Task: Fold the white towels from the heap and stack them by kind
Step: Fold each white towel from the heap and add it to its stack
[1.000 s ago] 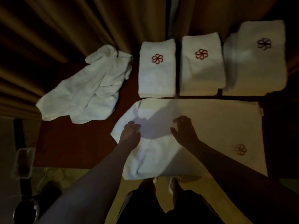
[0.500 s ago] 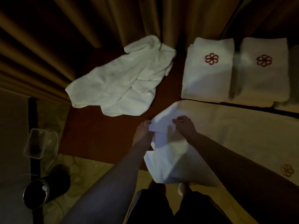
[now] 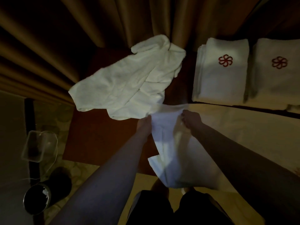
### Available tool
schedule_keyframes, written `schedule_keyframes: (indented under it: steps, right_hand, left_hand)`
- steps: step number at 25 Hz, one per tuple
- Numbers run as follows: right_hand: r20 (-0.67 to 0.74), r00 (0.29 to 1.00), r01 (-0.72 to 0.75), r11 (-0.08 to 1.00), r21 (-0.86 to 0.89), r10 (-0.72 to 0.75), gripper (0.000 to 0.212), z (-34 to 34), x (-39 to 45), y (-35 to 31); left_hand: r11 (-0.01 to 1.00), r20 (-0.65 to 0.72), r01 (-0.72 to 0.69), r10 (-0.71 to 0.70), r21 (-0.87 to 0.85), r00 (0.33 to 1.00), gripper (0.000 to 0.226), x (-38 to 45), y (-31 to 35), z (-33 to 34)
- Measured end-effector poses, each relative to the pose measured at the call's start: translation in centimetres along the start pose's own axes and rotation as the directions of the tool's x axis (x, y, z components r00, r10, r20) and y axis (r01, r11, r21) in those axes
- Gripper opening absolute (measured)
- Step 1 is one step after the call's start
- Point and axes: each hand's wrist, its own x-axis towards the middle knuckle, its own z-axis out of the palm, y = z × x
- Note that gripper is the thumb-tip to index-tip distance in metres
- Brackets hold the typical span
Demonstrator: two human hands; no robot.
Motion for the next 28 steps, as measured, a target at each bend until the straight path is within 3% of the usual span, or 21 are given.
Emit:
schedule_keyframes:
  steps: [2,4,9,11,14,17,20,22,24,28]
  right_hand:
    - [0.012,0.995,0.100,0.994,-0.048,-0.100,0.016,0.2,-0.2,0.2]
    - [0.018,0.980,0.197,0.961,-0.194,-0.197,0.030,0.3,-0.6,0.6]
    - [0.133,0.942,0.335,0.828,-0.450,-0.309,0.048,0.6,-1.3,1.1]
    - [0.190,0.918,0.394,0.755,-0.524,-0.347,0.047,0.5,-1.5,1.8]
    - [0.265,0.883,0.464,0.643,-0.609,-0.387,0.044,0.3,-2.5,3.2]
    - [0.162,0.839,0.433,0.456,-0.778,-0.520,0.034,0.4,-3.7,5.6]
    - [0.235,0.845,0.430,0.349,-0.833,-0.480,0.041,1.0,-5.0,8.0]
    - [0.321,0.841,0.478,0.323,-0.817,-0.435,0.053,1.2,-4.7,9.1]
    - [0.361,0.838,0.507,0.336,-0.794,-0.410,0.060,1.1,-4.6,9.6]
    - [0.392,0.822,0.543,0.361,-0.758,-0.412,0.081,0.2,-4.6,10.0]
  left_hand:
    - [0.991,0.010,-0.048,0.047,0.126,0.999,0.041,0.6,-0.2,-0.5]
    - [0.960,0.075,-0.143,0.129,0.239,0.989,0.035,0.2,-0.9,-0.9]
    - [0.901,0.244,-0.151,0.052,0.407,0.968,0.021,-1.1,-5.0,-2.1]
    - [0.895,0.212,-0.204,0.127,0.396,0.969,0.012,-2.3,-6.3,-1.9]
    - [0.939,0.054,-0.215,0.208,0.269,0.977,0.009,-4.5,-7.1,-1.6]
    - [0.967,-0.155,-0.134,0.169,0.217,0.973,0.009,-5.4,-7.6,-1.7]
    - [0.987,-0.094,-0.110,0.121,0.120,0.988,0.020,-5.9,-9.0,-2.3]
    - [0.958,0.067,-0.115,0.101,0.264,0.993,0.022,-6.2,-10.6,-2.7]
    - [0.894,0.116,-0.139,0.099,0.426,0.988,0.019,-6.5,-12.3,-3.0]
    - [0.956,-0.127,-0.193,0.224,0.221,0.966,0.012,-7.6,-13.8,-3.5]
